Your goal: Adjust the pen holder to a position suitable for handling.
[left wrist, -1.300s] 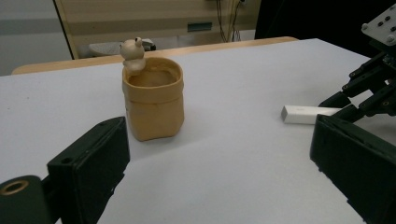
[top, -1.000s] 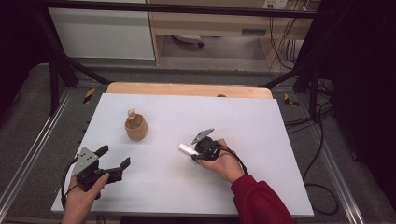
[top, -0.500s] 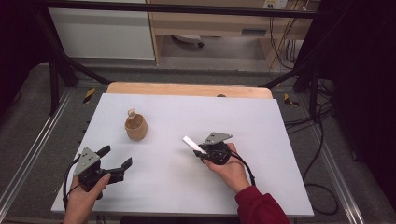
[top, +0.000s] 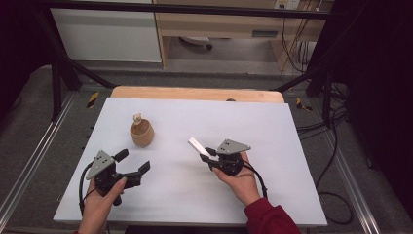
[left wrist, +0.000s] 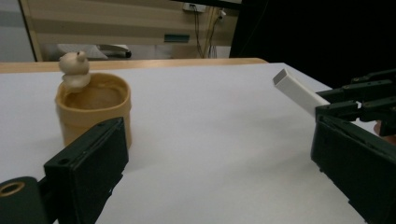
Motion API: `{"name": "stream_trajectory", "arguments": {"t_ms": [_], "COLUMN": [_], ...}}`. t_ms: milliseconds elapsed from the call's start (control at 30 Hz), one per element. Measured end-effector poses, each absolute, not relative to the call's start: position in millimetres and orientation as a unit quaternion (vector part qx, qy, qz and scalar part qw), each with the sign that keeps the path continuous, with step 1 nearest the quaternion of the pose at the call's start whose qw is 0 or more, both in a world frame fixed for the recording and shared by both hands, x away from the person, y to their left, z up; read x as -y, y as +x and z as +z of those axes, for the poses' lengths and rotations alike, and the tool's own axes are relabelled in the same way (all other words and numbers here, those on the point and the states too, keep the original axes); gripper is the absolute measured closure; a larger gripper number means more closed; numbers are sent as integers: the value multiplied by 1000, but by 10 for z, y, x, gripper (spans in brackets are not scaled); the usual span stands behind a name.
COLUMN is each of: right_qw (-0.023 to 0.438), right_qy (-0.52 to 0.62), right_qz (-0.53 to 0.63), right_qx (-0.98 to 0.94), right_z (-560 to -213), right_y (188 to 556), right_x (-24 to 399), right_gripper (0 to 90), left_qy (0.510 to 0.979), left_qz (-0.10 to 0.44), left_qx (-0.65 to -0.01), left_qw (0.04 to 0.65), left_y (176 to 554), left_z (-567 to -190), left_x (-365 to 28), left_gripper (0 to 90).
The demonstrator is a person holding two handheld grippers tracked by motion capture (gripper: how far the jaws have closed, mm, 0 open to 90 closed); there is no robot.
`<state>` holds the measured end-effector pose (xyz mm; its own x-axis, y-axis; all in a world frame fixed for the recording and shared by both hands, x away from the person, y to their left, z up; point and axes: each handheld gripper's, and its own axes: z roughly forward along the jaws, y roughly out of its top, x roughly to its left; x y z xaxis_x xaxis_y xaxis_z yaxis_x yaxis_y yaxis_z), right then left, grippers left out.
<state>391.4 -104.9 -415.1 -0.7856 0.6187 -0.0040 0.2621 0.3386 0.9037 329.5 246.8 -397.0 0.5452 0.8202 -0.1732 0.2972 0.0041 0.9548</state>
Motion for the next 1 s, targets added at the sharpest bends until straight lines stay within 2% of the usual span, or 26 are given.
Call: {"name": "stream_trajectory", "arguments": {"t_ms": [333,467,800,1000], "right_qw": [185,190,196,207], "right_qy": [269,273,269,258], "right_qz": [526,530,535,538], "right_qx": [-785,-780,-777,-775], "right_z": [-4068,-4048,-4025,-4000], "right_y": [3829,3825,3798,3756], "right_x": [994,1008,974,927], "right_gripper": [673,672,673,672], "left_qy": [666,662,666,666], "left_qz": [211,187,180,153], "left_qx": [-401,-402,-392,-395], "left_qw": [592,605,609,614], "left_y": [3522,3593,3700,3733], "left_z": [-3814,-3779,-3642,-3646], "left_x": [-2233,-2137,-1933,-1811], "left_gripper": [39,36,36,36]}}
